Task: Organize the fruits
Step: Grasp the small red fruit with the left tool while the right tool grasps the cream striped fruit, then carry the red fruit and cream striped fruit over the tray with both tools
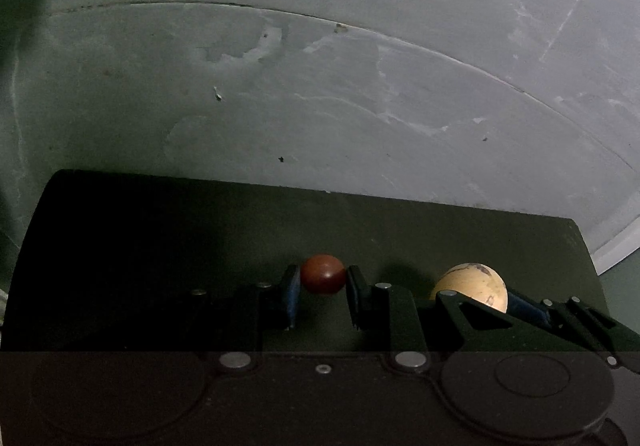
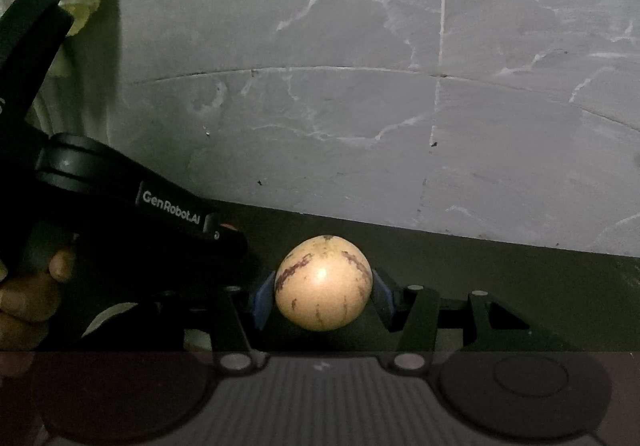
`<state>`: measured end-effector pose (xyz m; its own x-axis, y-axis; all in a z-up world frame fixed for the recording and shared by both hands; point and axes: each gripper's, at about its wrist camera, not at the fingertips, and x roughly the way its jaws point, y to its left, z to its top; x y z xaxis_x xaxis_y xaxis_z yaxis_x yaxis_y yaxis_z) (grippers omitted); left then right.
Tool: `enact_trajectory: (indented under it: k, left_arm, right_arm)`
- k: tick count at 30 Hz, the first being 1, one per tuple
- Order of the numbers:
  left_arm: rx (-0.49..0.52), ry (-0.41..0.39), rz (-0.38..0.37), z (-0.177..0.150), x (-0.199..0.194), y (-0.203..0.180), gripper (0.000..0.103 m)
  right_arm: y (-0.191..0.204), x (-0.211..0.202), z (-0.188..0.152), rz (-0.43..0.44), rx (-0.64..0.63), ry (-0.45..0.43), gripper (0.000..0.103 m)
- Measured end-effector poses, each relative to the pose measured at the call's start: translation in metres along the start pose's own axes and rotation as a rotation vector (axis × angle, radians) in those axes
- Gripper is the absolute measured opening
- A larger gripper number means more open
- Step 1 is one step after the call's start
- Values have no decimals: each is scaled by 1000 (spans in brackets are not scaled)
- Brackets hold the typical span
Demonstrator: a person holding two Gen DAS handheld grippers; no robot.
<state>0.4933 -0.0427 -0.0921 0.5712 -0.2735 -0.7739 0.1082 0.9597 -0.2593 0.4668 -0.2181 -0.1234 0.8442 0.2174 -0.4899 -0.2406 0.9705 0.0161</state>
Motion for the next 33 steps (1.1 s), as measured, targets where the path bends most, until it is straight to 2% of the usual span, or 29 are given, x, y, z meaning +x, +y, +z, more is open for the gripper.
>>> enact_trajectory:
  k: [15, 33]
  left_arm:
    - [55, 6, -24, -16, -9, -14, 26]
    - [111, 57, -60, -39, -6, -19, 26]
  right_arm:
    - [4, -29, -15, -43, 46, -12, 56]
    - [-2, -51, -39, -96, 114, 4, 56]
